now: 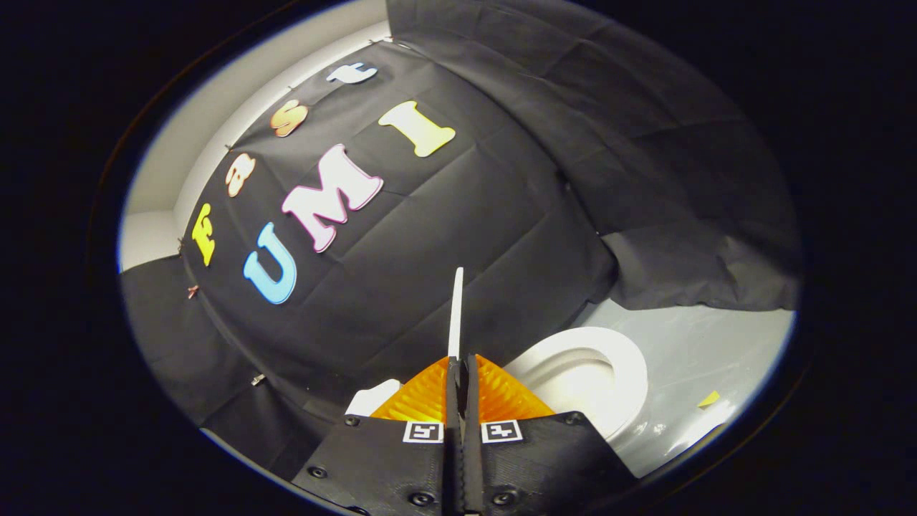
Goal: Open the toilet lid.
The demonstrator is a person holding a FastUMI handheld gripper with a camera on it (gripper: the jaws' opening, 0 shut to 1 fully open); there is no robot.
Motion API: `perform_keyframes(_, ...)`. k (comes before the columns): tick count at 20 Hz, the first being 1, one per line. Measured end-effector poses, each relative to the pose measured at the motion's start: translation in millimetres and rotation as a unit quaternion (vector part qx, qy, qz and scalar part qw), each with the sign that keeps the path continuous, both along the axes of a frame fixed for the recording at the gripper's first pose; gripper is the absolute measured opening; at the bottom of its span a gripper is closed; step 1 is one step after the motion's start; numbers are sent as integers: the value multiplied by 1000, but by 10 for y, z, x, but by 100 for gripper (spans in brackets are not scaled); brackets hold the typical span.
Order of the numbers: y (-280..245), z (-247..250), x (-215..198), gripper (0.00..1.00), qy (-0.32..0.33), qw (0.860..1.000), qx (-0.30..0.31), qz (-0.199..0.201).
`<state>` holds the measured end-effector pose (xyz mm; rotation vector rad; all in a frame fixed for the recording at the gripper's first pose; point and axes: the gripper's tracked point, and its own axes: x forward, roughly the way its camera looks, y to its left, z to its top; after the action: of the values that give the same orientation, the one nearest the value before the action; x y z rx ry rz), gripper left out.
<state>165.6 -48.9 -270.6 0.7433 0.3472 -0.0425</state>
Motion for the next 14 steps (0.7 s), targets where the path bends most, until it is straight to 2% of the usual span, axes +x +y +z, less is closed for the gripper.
perform_keyframes(5, 516, 383, 69, 5, -23, 998, -52, 33)
perform_keyframes(14, 1410, 760, 15, 5, -57, 988, -112, 92)
